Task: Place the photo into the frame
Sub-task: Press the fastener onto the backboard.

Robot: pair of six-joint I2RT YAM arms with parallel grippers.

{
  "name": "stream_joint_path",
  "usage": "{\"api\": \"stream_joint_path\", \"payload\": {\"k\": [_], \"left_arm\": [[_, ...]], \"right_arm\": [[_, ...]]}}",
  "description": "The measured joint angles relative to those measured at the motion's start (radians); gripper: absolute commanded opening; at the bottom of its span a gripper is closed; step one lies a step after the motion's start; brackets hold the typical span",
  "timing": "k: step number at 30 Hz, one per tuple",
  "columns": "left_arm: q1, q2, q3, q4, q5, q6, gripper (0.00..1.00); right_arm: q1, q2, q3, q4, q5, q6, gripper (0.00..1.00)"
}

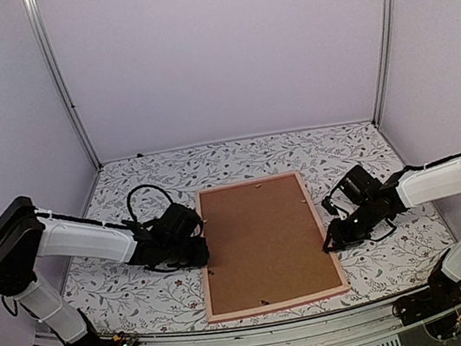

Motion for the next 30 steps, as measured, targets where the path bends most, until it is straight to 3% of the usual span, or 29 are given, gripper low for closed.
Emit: {"api": "stream_joint_path", "payload": {"k": [10,19,30], "left_arm": [[0.0,0.0,0.0,0.003,0.003,0.0,0.25],[0.0,0.0,0.0,0.003,0.003,0.0,0.25],[0.0,0.0,0.0,0.004,0.007,0.0,0.25]], "right_arm": [[0.0,0.002,0.02,-0.02,0.03,0.016,0.24],[-0.003,0.002,0.032,-0.017,0.004,-0.023,0.47],[-0.001,0.002,0.035,-0.017,-0.008,-0.059,0.5]]}}
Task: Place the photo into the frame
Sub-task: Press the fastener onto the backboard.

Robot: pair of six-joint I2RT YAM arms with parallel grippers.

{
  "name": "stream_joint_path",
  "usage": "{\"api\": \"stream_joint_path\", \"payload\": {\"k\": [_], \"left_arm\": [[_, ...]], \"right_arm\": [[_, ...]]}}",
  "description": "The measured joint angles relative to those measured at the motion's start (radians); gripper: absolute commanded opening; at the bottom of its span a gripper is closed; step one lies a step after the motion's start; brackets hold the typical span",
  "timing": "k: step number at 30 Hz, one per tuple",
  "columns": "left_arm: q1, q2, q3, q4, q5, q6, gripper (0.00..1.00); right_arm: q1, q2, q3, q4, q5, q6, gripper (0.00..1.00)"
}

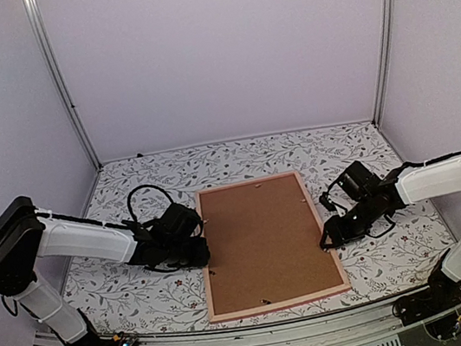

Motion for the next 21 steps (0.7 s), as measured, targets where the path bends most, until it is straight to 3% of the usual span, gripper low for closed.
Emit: {"api": "stream_joint_path", "payload": {"k": [21], "left_arm": [[0.0,0.0,0.0,0.0,0.005,0.0,0.25]], "right_arm": [[0.065,0.003,-0.004,-0.024,0.093,0.013,0.34]]}}
